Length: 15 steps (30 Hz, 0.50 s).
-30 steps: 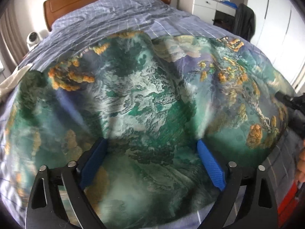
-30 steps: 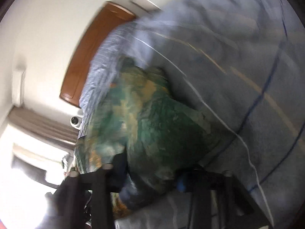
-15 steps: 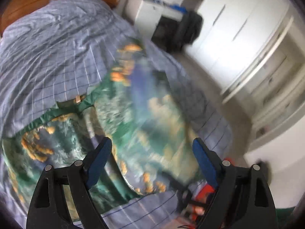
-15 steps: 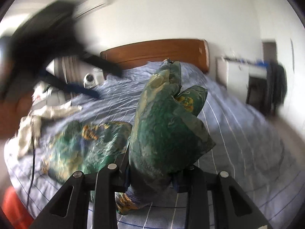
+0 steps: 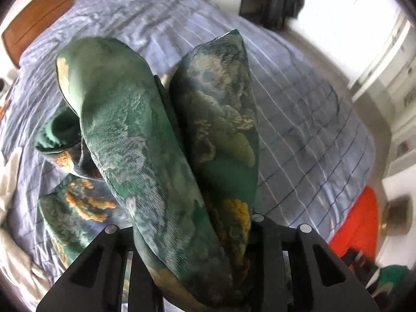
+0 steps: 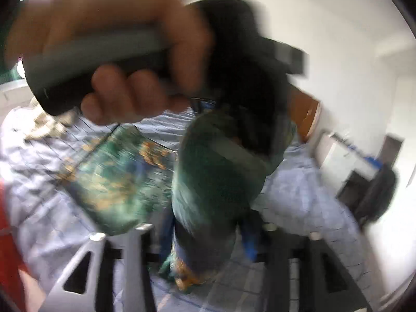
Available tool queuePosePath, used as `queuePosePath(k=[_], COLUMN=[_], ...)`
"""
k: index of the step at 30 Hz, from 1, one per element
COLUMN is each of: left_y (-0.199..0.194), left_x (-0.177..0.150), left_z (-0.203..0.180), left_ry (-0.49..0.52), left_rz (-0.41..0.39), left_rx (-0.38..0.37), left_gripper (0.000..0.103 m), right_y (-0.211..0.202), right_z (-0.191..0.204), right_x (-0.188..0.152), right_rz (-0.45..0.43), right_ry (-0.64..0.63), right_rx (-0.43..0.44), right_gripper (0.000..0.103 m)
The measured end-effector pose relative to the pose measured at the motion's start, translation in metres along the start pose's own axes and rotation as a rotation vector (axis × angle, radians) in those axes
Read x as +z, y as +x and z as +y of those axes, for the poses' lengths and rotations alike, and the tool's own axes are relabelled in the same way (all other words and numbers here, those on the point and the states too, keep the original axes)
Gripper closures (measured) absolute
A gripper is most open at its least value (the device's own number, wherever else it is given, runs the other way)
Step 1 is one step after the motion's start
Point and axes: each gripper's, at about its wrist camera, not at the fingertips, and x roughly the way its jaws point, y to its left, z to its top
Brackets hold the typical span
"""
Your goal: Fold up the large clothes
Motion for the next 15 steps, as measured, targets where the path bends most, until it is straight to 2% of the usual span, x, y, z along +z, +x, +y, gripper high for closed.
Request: queuePosePath(k=[3, 8, 10, 12, 15], left_y=[-0.019, -0.025, -0.023, -0.018, -0.008], left_x=[-0.015, -0.058, -0.076, -0.098, -0.124], left_z=[0.062, 0.154, 0.177, 0.201, 0.225], left_ry=[-0.076, -0.209, -0.252, -0.299, -0.36], left_rz=[-0.057, -0.123, -0.131, -0.143, -0.165], left_rx=[-0.06, -0.104, -0.108, -0.114, -0.143], left_gripper=[0.075, 0.074, 0.073, 0.073, 0.071], right_y=[-0.019, -0.001, 0.014, 0.034, 0.066], right_z=[-0.022, -0.047, -0.047, -0.04, -0.022], right_x=[0.003, 0.006, 0.012, 0.019, 0.027], right_rz=[-0.002, 0.052, 0.074, 0.103, 0.148], right_ry=[0.116, 0.259, 0.274, 0.283, 0.267], right_rx=[0.167, 0.24, 0.265, 0.336, 0.395], right_gripper=[0.041, 0.043, 0.049, 0.055, 0.065])
